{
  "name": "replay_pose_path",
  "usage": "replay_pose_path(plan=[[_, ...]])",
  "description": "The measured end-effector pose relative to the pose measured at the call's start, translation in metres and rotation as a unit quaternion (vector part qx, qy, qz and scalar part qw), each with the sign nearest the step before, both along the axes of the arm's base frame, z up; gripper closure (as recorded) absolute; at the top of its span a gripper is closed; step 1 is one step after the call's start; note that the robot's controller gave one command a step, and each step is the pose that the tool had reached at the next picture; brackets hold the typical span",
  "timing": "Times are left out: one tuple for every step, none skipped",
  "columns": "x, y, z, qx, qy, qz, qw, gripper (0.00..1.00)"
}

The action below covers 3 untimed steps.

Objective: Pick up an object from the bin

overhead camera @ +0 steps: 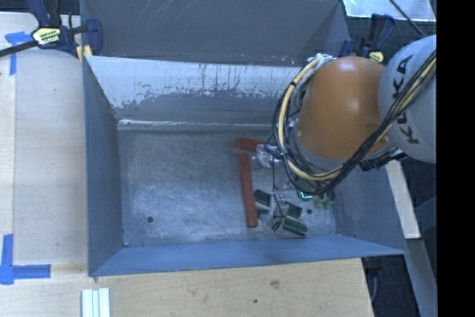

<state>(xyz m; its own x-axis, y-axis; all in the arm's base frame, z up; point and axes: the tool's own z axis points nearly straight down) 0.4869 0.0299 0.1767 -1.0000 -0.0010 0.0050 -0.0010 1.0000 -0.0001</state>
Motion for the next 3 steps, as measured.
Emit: replay_pose_path(plan=[[-0.001,-0.084,-0.108,-0.001,-0.0047,0.046,0.9989,0.0],[-0.001,-0.081,-0.105,0.0,-0.0053,0.048,0.9988,1.0],[0.029,-0.04,0.003,0.0,-0.0088,0.06,0.9982,1.0]])
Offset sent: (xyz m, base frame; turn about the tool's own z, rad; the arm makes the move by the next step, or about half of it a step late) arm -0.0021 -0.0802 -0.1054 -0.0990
